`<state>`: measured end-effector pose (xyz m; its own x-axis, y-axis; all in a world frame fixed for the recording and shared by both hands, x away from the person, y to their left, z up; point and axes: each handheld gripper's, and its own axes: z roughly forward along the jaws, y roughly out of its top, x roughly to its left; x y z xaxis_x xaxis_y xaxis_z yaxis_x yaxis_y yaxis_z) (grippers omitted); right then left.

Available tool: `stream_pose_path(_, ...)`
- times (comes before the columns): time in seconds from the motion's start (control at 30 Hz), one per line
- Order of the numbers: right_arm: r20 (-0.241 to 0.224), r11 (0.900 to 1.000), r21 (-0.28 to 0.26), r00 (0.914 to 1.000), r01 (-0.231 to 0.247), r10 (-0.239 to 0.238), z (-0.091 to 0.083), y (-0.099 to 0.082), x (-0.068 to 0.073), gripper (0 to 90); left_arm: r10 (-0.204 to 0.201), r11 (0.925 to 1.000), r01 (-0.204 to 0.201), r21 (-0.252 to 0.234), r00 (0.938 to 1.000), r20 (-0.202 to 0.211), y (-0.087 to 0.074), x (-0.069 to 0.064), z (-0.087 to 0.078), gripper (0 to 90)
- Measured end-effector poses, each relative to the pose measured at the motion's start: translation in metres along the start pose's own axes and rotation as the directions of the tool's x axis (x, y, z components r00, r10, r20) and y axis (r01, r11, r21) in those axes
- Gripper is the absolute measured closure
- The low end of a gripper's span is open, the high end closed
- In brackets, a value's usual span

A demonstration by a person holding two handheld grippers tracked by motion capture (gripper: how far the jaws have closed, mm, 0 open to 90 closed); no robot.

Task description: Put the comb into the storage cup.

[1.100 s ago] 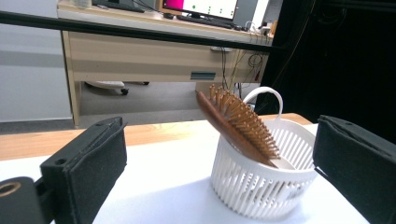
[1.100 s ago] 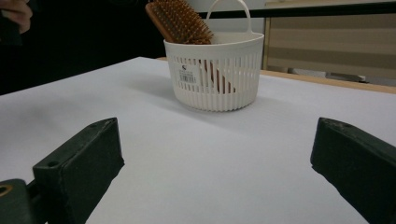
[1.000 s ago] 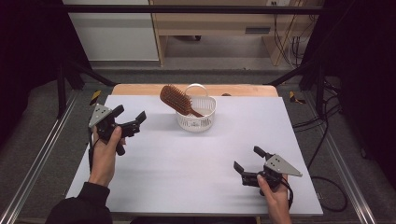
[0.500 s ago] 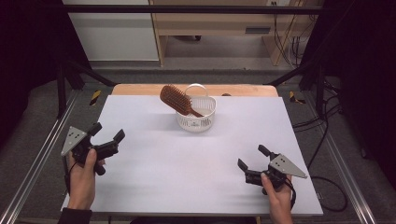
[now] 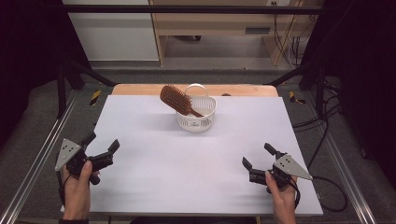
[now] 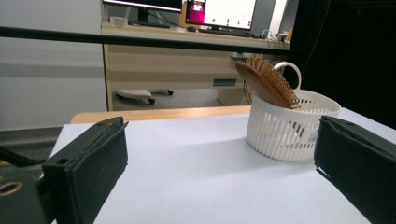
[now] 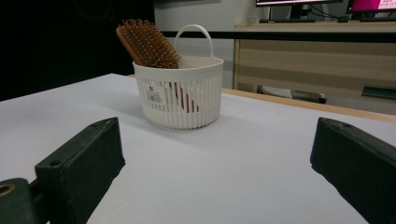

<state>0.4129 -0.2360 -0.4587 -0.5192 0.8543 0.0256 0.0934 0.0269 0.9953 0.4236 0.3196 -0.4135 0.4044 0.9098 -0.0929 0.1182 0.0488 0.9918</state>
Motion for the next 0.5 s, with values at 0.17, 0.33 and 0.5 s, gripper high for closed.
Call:
stream_pose_path(0.17, 0.003, 1.0, -0.003, 1.0, -0.006, 0.006, -0.002, 0.0, -0.003, 3.0, 0.041, 0.9992, -0.041, 0.004, 0.9988, 0.028, -0.01, -0.01, -0.001, 2.3)
stream_pose_path(0.33, 0.009, 0.9997, -0.02, 0.9998, -0.015, 0.015, -0.002, 0.002, -0.003, 3.0, 0.054, 0.9984, -0.055, 0.012, 0.998, 0.033, -0.019, -0.016, -0.001, 2.4)
stream_pose_path(0.5, 0.008, 0.9999, -0.017, 1.0, 0.002, -0.002, -0.004, 0.0, -0.004, 3.0, 0.083, 0.9959, -0.085, 0.03, 0.9949, 0.057, -0.026, -0.021, -0.003, 2.4)
